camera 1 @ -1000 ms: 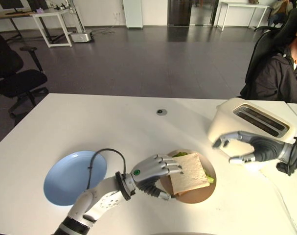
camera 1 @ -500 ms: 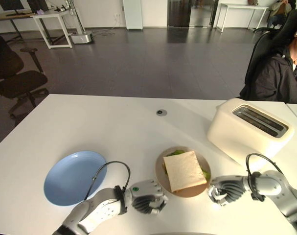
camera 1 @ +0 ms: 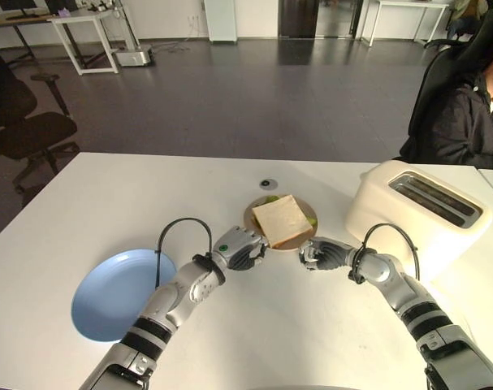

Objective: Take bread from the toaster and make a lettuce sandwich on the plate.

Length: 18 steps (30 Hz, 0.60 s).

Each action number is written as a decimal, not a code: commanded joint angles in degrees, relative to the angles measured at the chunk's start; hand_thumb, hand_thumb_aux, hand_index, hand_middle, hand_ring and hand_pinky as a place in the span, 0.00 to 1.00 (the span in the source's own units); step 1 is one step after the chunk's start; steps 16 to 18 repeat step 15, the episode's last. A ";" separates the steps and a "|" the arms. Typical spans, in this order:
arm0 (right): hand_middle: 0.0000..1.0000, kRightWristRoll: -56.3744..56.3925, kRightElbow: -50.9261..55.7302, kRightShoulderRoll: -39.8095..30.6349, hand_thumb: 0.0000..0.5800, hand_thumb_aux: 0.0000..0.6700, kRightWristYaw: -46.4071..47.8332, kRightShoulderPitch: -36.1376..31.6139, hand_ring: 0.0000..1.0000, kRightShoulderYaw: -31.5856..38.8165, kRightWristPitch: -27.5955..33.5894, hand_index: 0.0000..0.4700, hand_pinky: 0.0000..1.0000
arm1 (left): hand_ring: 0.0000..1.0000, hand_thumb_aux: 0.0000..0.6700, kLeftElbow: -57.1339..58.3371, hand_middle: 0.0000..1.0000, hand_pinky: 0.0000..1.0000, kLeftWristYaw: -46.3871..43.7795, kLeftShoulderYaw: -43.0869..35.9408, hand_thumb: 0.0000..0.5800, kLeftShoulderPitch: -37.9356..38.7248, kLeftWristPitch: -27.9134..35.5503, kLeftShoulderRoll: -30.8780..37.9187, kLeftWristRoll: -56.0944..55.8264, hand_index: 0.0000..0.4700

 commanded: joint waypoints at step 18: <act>0.00 38.91 -30.95 3.77 0.00 0.00 5.08 19.24 0.00 -14.48 3.89 0.00 0.00 | 0.00 0.00 -20.08 0.00 0.00 -15.25 11.80 0.00 23.97 -10.08 -6.37 -60.01 0.00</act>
